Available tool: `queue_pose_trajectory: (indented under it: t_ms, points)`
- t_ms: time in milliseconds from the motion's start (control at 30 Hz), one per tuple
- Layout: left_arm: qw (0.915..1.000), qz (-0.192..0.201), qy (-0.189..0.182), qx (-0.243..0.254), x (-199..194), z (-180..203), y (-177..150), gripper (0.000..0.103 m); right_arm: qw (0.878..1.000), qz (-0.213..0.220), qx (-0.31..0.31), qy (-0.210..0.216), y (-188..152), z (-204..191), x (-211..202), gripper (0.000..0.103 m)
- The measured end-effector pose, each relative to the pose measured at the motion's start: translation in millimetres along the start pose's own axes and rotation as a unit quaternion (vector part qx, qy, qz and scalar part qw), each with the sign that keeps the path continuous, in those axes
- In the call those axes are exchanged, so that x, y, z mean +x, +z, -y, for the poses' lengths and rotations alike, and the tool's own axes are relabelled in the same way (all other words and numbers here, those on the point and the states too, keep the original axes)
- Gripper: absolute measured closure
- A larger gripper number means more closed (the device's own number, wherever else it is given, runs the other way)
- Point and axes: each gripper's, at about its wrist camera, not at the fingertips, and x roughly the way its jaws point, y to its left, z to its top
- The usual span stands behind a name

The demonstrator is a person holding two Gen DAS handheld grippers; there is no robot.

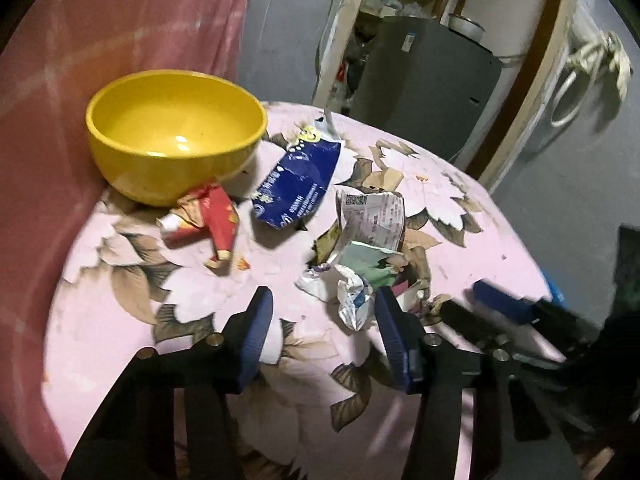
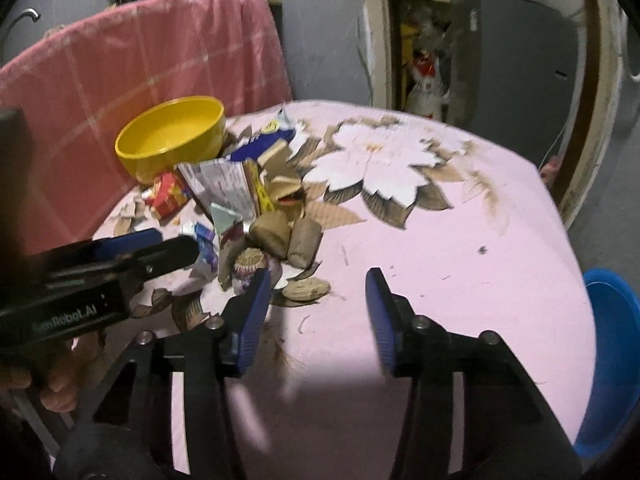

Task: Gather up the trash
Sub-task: 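Grasp white foil scrap with left gripper while right grasps a brown shell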

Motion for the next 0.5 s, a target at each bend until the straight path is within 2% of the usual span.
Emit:
queue_pose_trajectory:
  t_ms: [133, 200, 300, 500]
  points:
    - [0.9996, -0.012, -0.022, -0.015, 4.0, -0.4, 3.8, 0.069, 1.0, -0.028, -0.004, 0.004, 0.8, -2.1, 12.7, 0.031]
    - [0.9994, -0.017, -0.028, -0.013, 6.1, 2.5, 4.5, 0.078, 0.999, -0.032, -0.007, 0.005, 1.3, -3.5, 15.3, 0.032]
    - [0.9991, -0.025, -0.033, -0.008, 6.0, 7.2, 4.9, 0.088, 0.999, -0.034, -0.013, 0.011, 1.2, -5.5, 16.1, 0.045]
    - [0.9993, -0.019, -0.031, -0.004, -1.7, 11.6, 2.8, 0.094, 0.999, -0.026, -0.013, 0.016, -0.8, -5.6, 9.7, 0.046]
